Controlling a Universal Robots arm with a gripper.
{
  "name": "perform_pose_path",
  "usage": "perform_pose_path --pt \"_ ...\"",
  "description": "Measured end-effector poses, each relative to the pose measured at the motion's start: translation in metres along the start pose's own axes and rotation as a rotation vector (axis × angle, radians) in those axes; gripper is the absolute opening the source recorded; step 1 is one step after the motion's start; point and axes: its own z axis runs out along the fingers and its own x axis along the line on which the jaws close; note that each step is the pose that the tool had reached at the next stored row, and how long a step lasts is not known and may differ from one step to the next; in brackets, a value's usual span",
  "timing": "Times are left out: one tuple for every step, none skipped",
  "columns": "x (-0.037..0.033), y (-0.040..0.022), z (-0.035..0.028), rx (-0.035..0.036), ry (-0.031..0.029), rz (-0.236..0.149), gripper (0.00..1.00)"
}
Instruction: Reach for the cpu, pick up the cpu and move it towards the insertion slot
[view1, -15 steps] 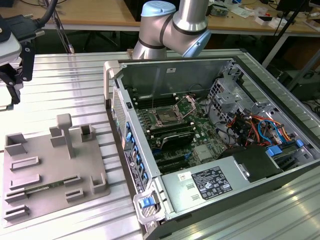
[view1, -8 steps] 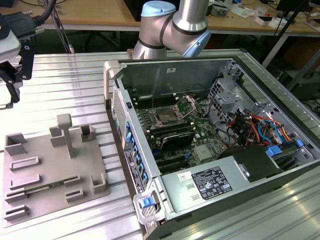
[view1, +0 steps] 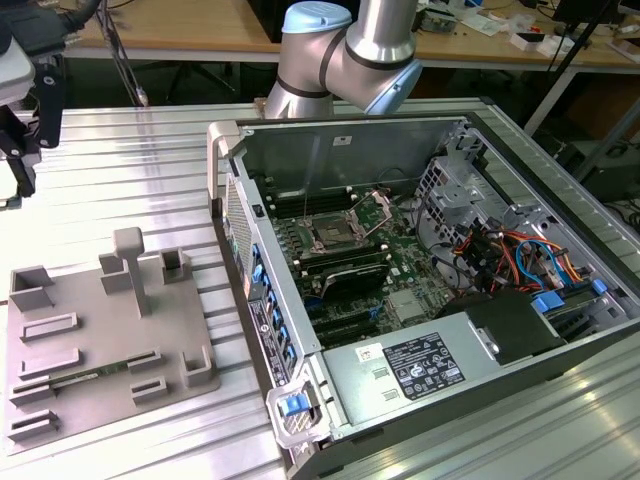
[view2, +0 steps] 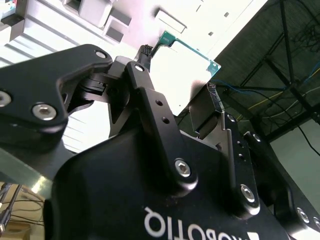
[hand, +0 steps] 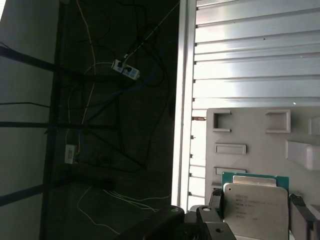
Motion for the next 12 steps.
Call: perform_pose_path --pt "-0.0003 0.0 -0.0005 0.0 0.0 0.0 0.55" --pt "-0.0008 0.0 -0.0008 0.0 0.0001 0.0 0.55" --pt "-0.0014 -0.0001 -0.0009 0.0001 0.0001 0.0 0.55" --pt "-0.003 -0.0002 -0.0009 0.0 0.0 0.0 0.55" --pt "-0.0055 -0.0003 -0.001 0.0 0.0 0.0 0.55" --pt "-0.0068 -0.0004 -0.001 0.0 0.0 0.0 0.55" --pt "-0.0078 -0.0004 -0.0011 0.0 0.0001 0.0 0.55" --pt "-0.009 -0.0005 -0.0012 0.0001 0.0001 0.0 0.55" --pt "-0.0095 -0.0005 -0.0011 0.0 0.0001 0.0 0.55" --pt "-0.01 -0.0005 -0.0011 0.0 0.0 0.0 0.55" --pt "-0.0108 -0.0006 -0.0012 0.0 0.0001 0.0 0.55" --pt "-0.0118 -0.0007 -0.0012 0.0 0.0 0.0 0.55"
